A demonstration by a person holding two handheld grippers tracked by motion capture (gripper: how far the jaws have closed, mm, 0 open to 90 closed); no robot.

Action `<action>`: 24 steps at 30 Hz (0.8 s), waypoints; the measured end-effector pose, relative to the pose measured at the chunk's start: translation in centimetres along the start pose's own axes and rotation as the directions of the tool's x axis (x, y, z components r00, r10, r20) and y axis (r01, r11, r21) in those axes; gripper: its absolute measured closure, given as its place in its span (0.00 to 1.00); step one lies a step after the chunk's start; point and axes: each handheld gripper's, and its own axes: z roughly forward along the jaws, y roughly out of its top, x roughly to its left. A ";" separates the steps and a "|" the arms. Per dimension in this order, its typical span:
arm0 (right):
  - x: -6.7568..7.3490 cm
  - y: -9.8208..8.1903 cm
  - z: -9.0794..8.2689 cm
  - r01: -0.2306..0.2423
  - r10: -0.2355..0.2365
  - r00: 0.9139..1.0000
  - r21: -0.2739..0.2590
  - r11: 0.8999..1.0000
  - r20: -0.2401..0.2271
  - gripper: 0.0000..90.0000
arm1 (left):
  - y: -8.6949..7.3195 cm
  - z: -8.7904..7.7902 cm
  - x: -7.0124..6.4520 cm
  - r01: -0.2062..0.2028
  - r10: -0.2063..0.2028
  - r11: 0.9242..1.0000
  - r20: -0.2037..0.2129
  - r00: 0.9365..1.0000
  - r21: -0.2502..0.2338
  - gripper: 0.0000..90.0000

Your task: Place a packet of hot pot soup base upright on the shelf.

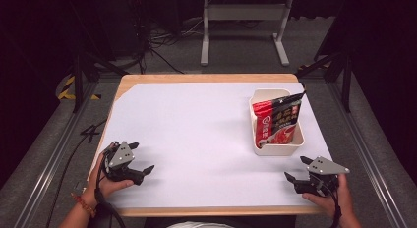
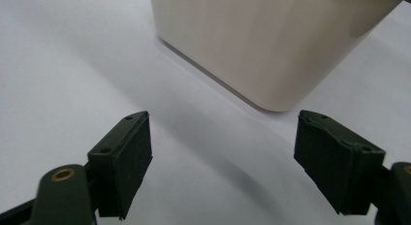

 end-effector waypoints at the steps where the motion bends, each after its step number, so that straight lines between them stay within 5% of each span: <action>1: 0.0 0.0 0.0 0.000 0.000 1.000 0.000 1.000 0.000 0.23 | 0.0 0.0 0.0 0.000 0.000 1.000 0.000 1.000 0.000 0.08; 14: -0.1 0.0 -0.3 -0.005 0.005 1.000 -0.014 1.000 0.015 0.23 | -1.1 -0.4 0.5 0.083 -0.082 0.996 0.021 0.996 -0.042 0.07; 24: -0.1 0.0 -0.5 -0.008 0.009 1.000 -0.023 1.000 0.020 0.23 | -1.2 -0.6 0.6 0.097 -0.096 0.993 0.021 0.995 -0.062 0.07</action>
